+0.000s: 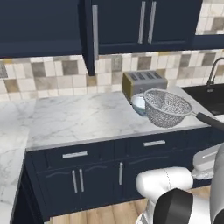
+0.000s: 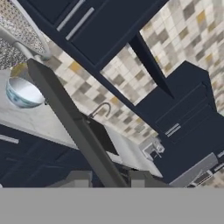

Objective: Open the cabinet and setup a tea strainer by placing it in the bowl upright.

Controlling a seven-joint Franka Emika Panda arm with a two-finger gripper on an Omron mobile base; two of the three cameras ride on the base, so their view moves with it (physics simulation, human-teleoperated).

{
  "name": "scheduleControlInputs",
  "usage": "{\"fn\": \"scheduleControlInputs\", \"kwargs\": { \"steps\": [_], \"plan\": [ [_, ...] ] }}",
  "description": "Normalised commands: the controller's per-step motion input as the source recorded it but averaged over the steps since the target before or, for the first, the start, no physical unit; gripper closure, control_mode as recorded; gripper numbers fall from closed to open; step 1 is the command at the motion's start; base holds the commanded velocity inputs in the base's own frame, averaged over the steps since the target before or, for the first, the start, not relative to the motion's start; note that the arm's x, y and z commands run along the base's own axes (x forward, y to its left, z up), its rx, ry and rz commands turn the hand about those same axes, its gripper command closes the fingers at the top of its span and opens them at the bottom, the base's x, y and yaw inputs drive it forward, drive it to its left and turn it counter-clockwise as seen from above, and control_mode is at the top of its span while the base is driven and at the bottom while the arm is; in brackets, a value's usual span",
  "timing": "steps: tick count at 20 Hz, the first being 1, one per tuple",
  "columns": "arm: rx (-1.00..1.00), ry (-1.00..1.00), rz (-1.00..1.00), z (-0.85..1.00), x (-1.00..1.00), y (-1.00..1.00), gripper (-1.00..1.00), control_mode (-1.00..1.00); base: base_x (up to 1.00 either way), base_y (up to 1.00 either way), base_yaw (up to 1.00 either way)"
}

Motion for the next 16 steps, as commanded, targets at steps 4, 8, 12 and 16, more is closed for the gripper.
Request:
{"fn": "scheduleControlInputs", "kwargs": {
  "steps": [4,8,12,16],
  "plan": [
    [0.00,0.00,0.00,0.00,0.00,0.00,1.00,1.00,-0.02,-0.80,-0.08],
    [0.00,0.00,0.00,0.00,0.00,0.00,1.00,1.00,0.03,-0.54,-0.05],
    [0.00,0.00,0.00,0.00,0.00,0.00,1.00,1.00,0.36,-0.33,-0.01],
    [0.00,0.00,0.00,0.00,0.00,0.00,1.00,1.00,0.62,-0.27,0.00]
  ]
}}
